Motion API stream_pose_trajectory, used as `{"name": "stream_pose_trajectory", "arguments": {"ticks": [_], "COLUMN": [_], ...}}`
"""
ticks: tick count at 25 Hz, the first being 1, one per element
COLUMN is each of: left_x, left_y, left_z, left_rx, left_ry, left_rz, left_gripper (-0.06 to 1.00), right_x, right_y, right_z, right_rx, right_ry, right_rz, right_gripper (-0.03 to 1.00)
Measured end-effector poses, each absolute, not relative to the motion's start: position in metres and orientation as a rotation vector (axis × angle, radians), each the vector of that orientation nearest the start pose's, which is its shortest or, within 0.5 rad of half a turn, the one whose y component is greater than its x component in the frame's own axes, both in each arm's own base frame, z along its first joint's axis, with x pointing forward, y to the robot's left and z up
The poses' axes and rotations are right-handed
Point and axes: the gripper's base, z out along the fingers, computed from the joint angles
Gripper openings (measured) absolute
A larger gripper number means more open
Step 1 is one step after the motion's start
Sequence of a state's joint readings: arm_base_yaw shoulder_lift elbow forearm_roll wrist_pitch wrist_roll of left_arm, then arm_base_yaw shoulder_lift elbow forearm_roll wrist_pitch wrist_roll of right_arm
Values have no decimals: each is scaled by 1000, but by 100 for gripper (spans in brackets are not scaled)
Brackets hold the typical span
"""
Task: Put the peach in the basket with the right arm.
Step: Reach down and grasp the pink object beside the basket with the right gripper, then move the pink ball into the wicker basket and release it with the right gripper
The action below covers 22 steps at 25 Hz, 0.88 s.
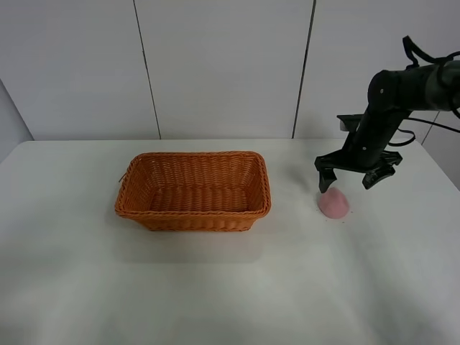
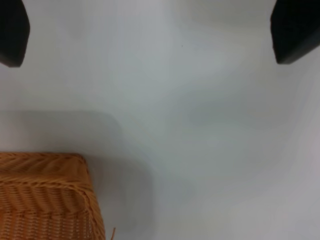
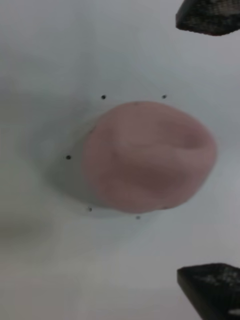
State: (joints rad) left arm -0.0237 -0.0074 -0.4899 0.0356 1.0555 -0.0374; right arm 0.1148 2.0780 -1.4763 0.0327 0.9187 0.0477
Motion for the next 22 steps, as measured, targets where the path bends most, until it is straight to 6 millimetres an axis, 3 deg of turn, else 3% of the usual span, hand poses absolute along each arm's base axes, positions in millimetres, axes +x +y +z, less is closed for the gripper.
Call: {"name": "stream_pose_trajectory", "arguments": {"ticks": [7,11,13,18,20,22], "left_x": [-5,-5,-5,-5,-5,-5], "left_y": [3,3,3,3,3,3], "left_z": [275,275,275,275,275,275], "left_rx": [-15,-15,-15,-15,-15,-15], "left_ry": [2041,2041,2041,2041,2041,2041], "left_rz": [4,4,4,4,4,4], "left_gripper": [99,99,99,99,99,99], "right_x": [416,416,416,418,418,417], "right_y": [50,50,50,50,50,49], "right_z": [111,104,104,108,114,122], "right_rx": [-59,-59,-56,-44,-49,-56], "right_ry": [3056,3073,3068,3056,3044,3034], "right_rz": [49,47,47,42,37,30], "right_gripper": [70,68,57,8,0,0]}}
